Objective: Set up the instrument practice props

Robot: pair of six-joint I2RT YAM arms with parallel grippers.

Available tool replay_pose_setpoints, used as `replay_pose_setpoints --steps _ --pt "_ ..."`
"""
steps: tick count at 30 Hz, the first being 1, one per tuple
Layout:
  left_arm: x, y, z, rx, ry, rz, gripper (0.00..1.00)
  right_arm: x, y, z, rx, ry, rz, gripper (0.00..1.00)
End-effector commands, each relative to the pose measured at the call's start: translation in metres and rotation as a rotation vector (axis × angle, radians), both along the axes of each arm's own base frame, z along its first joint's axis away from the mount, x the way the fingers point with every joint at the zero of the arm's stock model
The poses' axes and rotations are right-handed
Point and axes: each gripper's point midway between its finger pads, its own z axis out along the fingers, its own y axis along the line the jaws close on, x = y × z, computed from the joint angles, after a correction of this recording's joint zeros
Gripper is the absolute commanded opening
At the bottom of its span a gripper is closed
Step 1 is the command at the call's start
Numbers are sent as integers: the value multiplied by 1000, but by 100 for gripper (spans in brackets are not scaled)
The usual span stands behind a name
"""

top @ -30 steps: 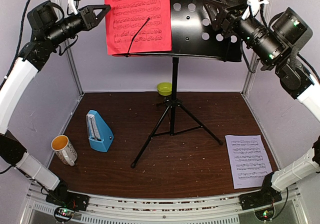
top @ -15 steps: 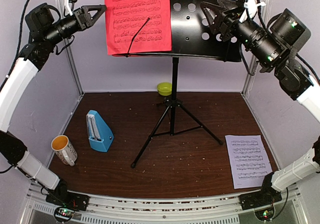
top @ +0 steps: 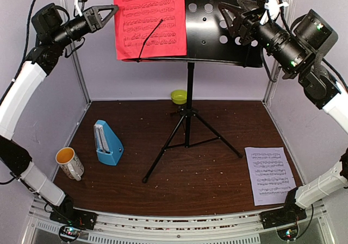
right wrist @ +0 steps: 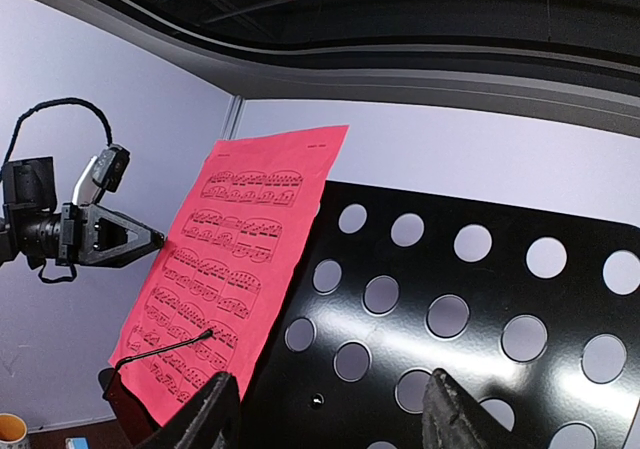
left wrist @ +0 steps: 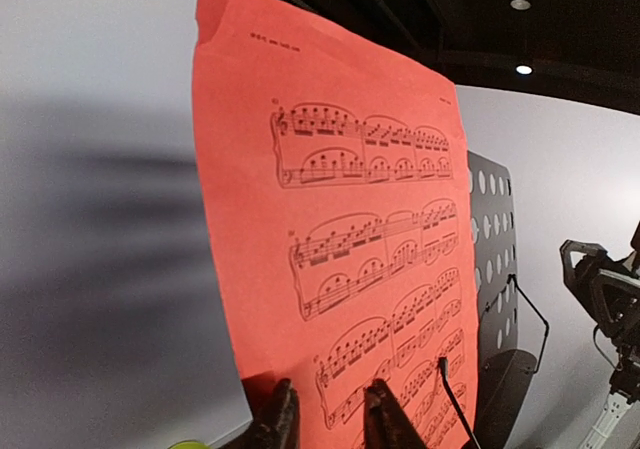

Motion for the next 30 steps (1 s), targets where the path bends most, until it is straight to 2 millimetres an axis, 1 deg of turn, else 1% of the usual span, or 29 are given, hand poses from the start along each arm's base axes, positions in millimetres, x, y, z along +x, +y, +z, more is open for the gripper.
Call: replay_pose_setpoints --steps 1,5,7,8,10,13,18,30 --pt "-6 6 18 -22 -59 31 34 -2 -2 4 5 -12 -6 63" --pt "2 13 13 -17 -24 84 38 -2 -1 3 0 -13 -7 63" --pt "5 16 12 -22 -12 105 43 -2 -1 3 -2 -16 -5 63" --pt "6 17 11 -23 -9 109 47 -3 -1 3 -2 -15 -4 63" --pt "6 13 12 -20 -14 88 53 -2 0 2 -5 -13 -5 63" --pt "1 7 15 -16 -31 36 56 -1 0 1 -6 -12 -8 63" --pt "-7 1 22 -21 -66 -9 56 -1 0 1 -6 -11 -9 63" --pt "-9 -14 27 -20 -80 -48 52 -1 -1 0 -2 -1 -8 63"
